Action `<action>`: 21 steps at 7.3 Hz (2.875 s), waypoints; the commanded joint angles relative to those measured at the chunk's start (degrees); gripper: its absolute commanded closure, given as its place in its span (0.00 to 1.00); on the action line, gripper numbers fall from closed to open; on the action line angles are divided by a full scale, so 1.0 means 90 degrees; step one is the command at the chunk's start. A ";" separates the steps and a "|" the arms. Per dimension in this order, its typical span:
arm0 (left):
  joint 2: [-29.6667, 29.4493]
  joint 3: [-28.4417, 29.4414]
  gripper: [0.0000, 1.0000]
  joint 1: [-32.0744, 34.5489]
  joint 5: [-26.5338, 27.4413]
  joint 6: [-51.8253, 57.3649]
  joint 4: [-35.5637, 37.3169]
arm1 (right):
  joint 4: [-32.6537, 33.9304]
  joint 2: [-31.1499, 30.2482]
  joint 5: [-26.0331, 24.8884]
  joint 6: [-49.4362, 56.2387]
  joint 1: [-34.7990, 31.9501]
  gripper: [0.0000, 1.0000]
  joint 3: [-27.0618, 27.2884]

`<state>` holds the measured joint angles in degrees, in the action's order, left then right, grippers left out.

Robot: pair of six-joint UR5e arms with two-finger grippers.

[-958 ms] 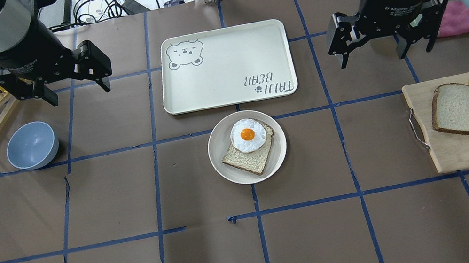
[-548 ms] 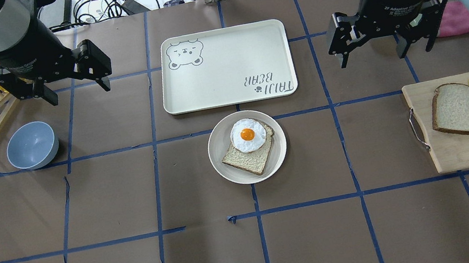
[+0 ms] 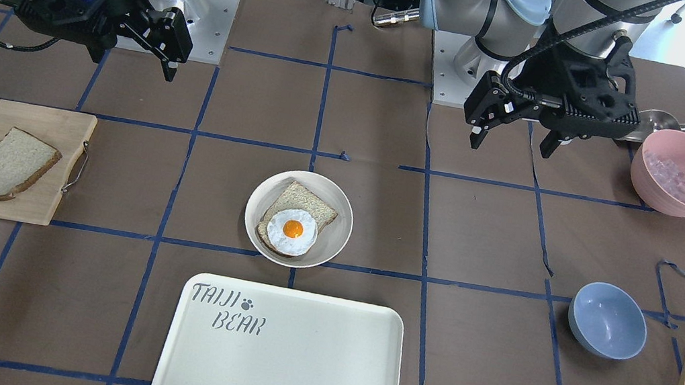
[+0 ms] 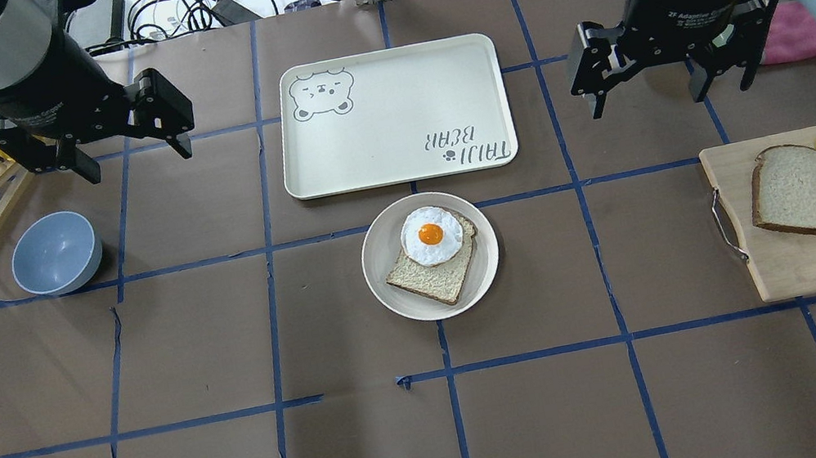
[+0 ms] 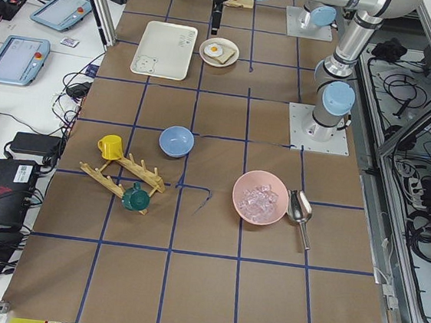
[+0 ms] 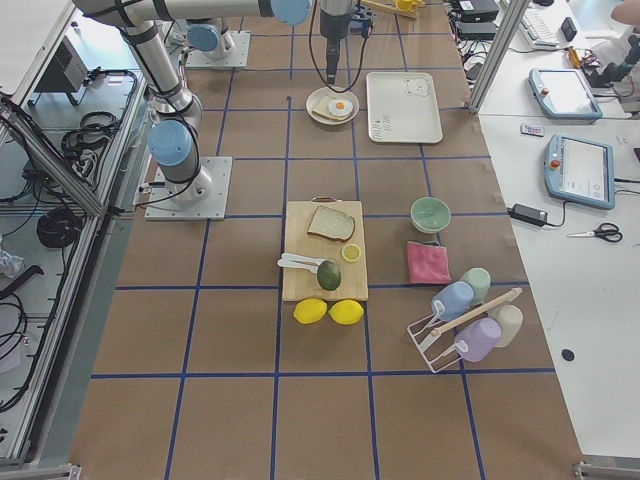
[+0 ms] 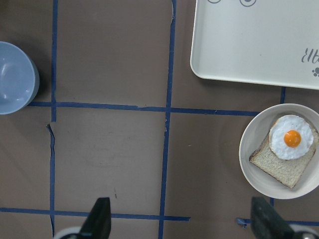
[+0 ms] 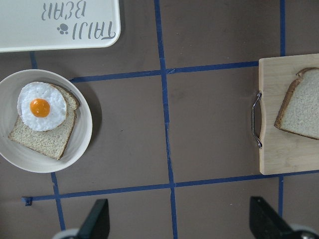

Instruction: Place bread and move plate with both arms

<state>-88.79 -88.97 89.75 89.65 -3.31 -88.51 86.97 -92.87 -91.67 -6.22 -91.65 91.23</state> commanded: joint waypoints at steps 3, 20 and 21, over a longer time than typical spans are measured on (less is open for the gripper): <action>0.0002 0.0003 0.00 -0.0002 0.0000 0.0006 0.0000 | 0.0004 0.0026 -0.0020 -0.0002 0.0125 0.00 0.0010; 0.0002 -0.0075 0.00 0.0018 0.0010 -0.0004 0.0000 | 0.2494 0.2799 -0.0879 0.0310 0.2575 0.42 0.1142; 0.0002 -0.0075 0.00 0.0027 0.0010 -0.0004 0.0000 | 0.2494 0.2877 -0.0879 0.0388 0.2798 0.42 0.1142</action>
<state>-88.78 -89.65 89.95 89.76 -3.34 -88.50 109.38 -68.00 -99.59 -3.35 -68.44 101.51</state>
